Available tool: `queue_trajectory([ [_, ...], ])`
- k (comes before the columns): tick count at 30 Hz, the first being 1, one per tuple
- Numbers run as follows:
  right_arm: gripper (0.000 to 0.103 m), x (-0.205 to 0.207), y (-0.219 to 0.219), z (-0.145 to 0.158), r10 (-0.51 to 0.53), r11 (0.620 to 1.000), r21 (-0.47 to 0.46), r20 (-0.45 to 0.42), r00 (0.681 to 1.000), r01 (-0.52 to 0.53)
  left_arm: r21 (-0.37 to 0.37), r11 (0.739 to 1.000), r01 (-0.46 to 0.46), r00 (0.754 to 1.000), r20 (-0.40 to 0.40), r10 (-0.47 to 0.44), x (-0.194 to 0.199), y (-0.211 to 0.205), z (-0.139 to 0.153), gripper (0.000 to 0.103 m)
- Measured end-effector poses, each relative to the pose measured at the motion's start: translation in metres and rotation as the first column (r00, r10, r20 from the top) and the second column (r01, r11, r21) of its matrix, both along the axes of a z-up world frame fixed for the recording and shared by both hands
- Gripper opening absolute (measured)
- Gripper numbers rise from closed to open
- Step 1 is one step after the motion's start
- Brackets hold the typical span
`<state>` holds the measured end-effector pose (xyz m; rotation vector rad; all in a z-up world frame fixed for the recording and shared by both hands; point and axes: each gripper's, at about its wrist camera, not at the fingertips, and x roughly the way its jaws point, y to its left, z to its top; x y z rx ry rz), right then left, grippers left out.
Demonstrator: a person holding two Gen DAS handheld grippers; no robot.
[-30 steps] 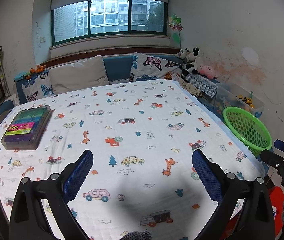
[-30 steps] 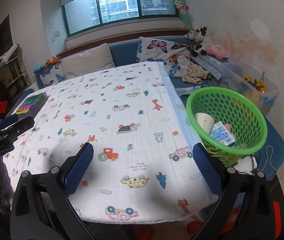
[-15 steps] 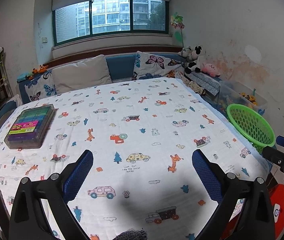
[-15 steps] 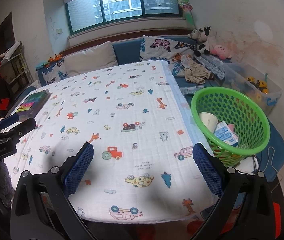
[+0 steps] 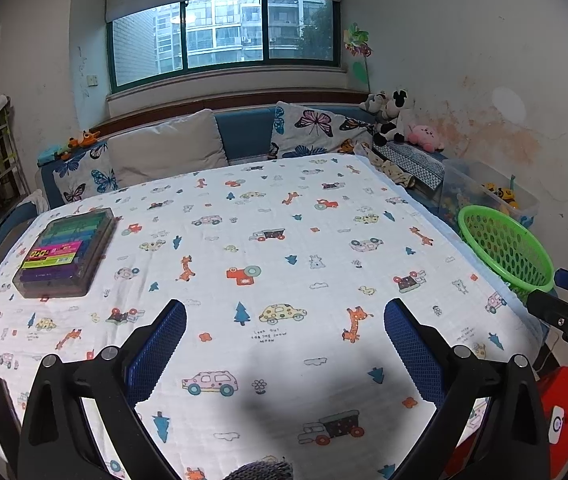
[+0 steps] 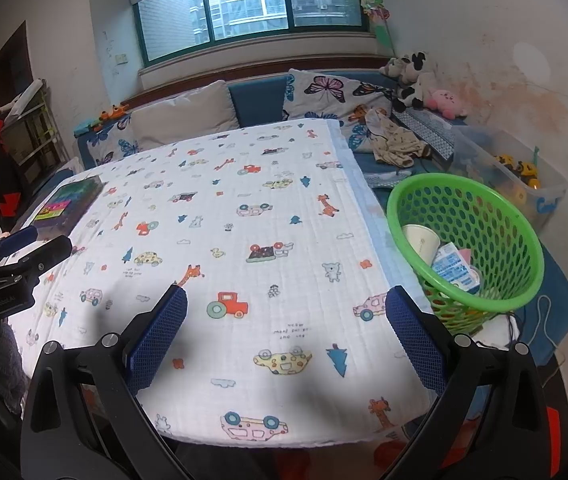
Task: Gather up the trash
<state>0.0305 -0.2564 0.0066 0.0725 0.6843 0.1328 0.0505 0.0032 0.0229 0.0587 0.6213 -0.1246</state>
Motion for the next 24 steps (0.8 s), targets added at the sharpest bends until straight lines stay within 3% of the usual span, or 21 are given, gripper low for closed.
queue_trajectory([
  [24,0.099,0.0031,0.0010,-0.0049,0.000,1.000,0.012,-0.009,1.000,0.000,0.030,0.999,-0.026,1.000,0.011,0.025,0.0005,-0.0002,-0.0023,0.096],
])
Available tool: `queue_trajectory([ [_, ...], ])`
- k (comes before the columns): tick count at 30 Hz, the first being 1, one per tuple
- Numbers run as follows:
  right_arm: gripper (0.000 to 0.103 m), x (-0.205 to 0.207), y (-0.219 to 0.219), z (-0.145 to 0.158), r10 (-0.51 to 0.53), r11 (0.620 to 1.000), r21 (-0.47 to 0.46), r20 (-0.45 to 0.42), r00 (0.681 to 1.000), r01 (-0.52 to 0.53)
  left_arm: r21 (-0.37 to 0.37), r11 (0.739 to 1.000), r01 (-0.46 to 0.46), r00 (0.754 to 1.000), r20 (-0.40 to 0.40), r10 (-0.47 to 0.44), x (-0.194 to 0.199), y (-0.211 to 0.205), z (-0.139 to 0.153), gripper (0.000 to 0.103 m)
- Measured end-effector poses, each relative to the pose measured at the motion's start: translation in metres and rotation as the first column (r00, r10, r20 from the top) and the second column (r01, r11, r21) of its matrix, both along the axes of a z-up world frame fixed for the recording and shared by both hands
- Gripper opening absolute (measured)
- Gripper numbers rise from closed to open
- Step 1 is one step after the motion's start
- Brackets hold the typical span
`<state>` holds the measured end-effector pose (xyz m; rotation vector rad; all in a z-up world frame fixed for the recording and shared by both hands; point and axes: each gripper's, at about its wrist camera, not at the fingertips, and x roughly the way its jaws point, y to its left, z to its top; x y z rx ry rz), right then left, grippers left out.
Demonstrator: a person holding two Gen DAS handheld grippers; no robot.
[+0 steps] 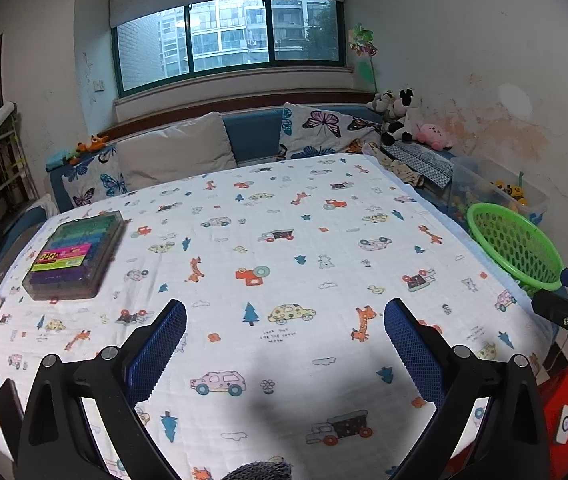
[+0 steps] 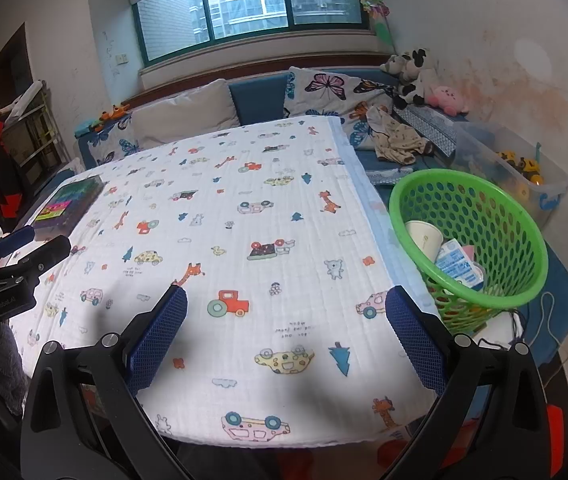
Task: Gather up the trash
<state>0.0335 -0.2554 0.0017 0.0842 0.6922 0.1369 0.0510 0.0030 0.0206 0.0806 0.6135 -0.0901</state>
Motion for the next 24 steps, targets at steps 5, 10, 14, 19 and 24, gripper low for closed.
queue_trajectory([
  [5,0.099,0.0002,-0.0008,-0.0009,0.001,1.000,0.003,-0.003,1.000,-0.001,-0.001,1.000,0.000,1.000,-0.002,0.000,-0.0001,-0.0005,-0.0003,0.096],
  [10,0.099,0.0003,-0.0001,-0.0015,0.003,1.000,0.005,-0.003,1.000,-0.003,-0.003,1.000,-0.001,1.000,-0.004,0.001,0.0002,-0.0007,-0.0007,0.096],
  [14,0.099,0.0004,0.0008,-0.0018,0.004,1.000,0.007,-0.003,1.000,-0.004,-0.003,1.000,-0.005,1.000,-0.005,0.005,-0.0005,-0.0011,-0.0019,0.096],
  [19,0.099,0.0003,0.0016,-0.0014,0.006,1.000,0.007,-0.003,1.000,-0.006,-0.011,1.000,-0.012,1.000,-0.002,0.012,-0.0009,0.0003,-0.0023,0.096],
  [24,0.099,0.0006,0.0025,-0.0011,0.007,1.000,0.007,-0.003,1.000,-0.007,-0.015,1.000,-0.019,1.000,-0.005,0.019,-0.0009,0.0011,-0.0034,0.096],
])
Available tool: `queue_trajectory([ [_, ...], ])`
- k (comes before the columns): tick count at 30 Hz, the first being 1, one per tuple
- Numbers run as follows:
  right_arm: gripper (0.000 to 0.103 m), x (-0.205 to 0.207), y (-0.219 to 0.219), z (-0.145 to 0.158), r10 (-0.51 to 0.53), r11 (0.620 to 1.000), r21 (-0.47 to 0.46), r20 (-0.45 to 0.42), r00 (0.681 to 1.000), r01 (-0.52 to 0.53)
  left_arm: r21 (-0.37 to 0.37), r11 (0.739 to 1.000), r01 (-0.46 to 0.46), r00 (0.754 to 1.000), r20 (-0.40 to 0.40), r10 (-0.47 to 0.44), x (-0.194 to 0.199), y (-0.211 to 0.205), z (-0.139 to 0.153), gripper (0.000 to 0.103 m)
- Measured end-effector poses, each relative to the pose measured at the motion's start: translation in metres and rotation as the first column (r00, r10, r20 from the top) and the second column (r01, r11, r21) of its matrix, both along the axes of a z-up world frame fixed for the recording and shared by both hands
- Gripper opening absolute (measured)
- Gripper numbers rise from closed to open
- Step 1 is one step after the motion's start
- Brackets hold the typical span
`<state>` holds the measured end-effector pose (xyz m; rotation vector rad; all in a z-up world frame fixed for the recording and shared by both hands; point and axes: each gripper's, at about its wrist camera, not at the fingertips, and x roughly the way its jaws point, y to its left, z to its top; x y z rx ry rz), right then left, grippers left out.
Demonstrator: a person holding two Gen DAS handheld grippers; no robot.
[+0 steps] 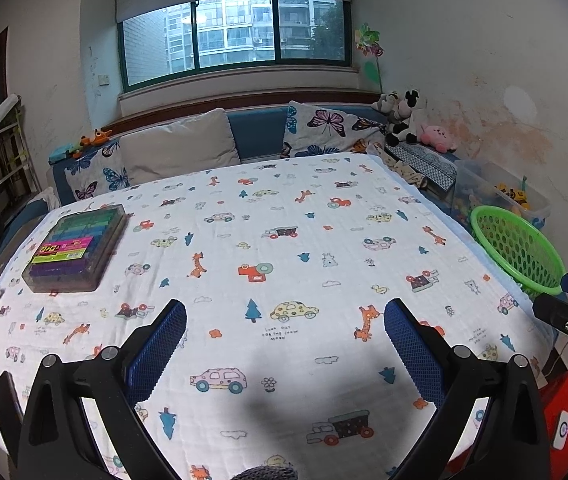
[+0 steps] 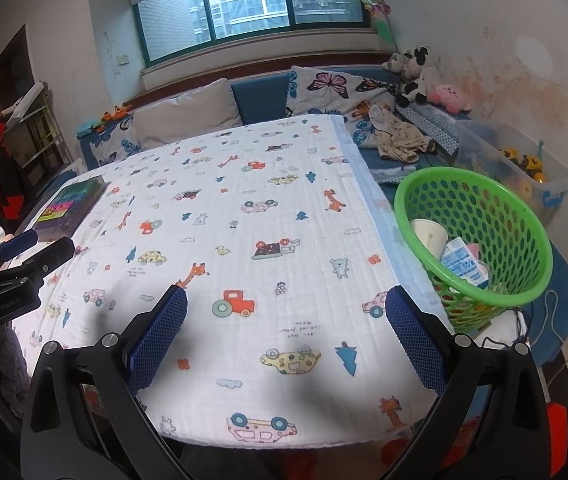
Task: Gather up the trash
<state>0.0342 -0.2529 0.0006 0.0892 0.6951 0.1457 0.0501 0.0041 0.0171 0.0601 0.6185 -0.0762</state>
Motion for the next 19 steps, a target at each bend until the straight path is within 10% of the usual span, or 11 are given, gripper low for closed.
queue_trajectory([
  [19,0.099,0.0015,0.0019,0.0007,0.002,1.000,0.013,0.003,1.000,-0.002,-0.003,0.999,-0.040,0.999,0.007,0.040,0.0006,0.0033,0.0020,0.096],
])
